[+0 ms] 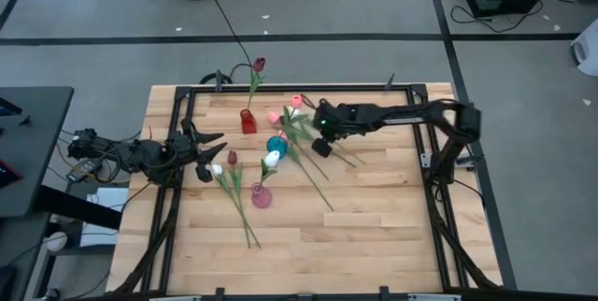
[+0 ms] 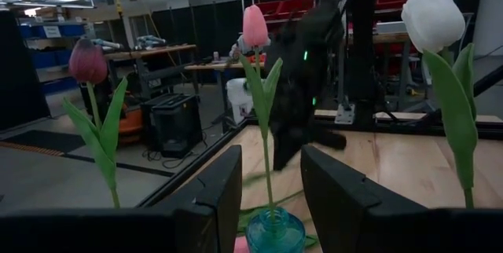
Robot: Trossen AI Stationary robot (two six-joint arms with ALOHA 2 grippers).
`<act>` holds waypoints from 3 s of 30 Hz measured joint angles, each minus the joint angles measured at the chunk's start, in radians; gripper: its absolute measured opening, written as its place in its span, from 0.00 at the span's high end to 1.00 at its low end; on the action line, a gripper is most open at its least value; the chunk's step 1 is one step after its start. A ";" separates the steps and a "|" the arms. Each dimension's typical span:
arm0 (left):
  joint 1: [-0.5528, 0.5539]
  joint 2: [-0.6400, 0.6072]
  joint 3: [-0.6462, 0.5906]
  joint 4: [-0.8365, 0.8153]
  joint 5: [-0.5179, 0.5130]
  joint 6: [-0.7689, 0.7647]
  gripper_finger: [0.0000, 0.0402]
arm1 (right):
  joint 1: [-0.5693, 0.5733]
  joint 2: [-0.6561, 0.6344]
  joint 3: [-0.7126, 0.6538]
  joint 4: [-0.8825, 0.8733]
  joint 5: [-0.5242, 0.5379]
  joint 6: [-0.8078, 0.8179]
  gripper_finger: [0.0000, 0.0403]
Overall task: Sort flowers into vase by color
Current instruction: Put the right white tulip into the pink vase
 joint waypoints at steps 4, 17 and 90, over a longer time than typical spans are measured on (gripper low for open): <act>0.000 0.000 0.000 -0.019 0.000 -0.024 0.66 | 0.042 -0.125 -0.002 -0.187 0.063 0.098 0.99; 0.000 0.000 0.000 -0.022 0.000 -0.053 0.66 | 0.458 -0.544 -0.074 -0.176 0.418 0.336 0.99; 0.000 0.000 0.000 -0.001 0.000 -0.045 0.66 | 0.509 0.417 0.197 1.716 0.081 -0.685 0.99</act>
